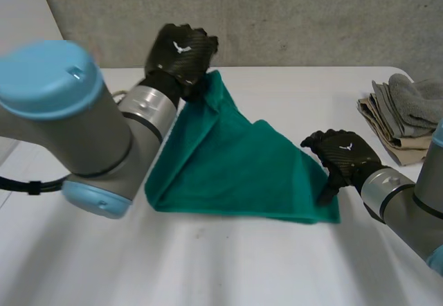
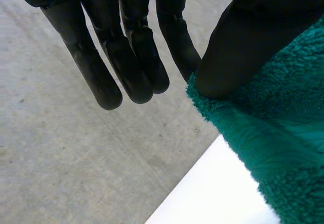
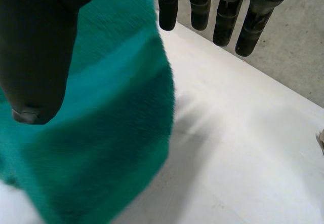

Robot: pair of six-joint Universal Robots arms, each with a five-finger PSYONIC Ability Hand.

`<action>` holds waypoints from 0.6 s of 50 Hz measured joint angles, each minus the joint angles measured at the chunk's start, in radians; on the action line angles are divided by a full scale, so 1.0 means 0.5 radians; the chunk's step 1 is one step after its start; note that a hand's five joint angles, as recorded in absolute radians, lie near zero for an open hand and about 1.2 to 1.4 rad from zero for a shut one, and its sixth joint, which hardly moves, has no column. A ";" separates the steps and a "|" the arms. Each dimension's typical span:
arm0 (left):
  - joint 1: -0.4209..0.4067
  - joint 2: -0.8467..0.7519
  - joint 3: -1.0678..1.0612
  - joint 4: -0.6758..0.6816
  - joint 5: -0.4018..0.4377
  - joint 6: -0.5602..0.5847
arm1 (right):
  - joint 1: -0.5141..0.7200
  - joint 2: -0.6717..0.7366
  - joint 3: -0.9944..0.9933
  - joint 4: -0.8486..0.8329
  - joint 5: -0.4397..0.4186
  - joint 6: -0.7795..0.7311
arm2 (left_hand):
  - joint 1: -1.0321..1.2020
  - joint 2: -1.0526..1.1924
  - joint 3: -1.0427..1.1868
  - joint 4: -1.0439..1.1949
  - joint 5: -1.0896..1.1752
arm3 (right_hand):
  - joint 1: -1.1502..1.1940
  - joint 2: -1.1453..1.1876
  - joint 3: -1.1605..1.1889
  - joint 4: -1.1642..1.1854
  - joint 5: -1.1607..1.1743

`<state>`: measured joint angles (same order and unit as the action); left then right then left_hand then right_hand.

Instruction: Fold the laundry.

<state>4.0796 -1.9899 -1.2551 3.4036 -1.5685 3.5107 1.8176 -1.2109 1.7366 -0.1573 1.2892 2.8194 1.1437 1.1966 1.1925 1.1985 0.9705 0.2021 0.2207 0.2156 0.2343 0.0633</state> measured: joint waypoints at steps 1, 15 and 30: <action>0.006 0.014 0.000 -0.014 0.000 -0.012 | 0.001 0.001 -0.003 0.000 0.000 0.001 | 0.000 0.000 0.000 0.000 0.000 | 0.000 0.000 0.000 0.000 0.000; 0.098 0.337 -0.019 -0.198 -0.008 -0.388 | 0.177 0.125 -0.123 0.167 -0.010 0.079 | 0.000 0.000 0.000 0.000 0.000 | 0.000 0.000 0.000 0.000 0.000; 0.062 0.397 -0.053 -0.265 -0.013 -0.485 | 0.384 0.215 -0.235 0.209 -0.048 0.619 | 0.000 0.002 0.000 0.007 0.000 | 0.000 0.000 0.000 0.000 0.000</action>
<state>4.1105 -1.7913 -1.2815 3.2713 -1.5748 3.2684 2.0096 -1.1034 1.6192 -0.0529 1.2650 3.1290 1.1437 1.1977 1.1925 1.2021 0.9705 0.2021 0.2207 0.2157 0.2343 0.0633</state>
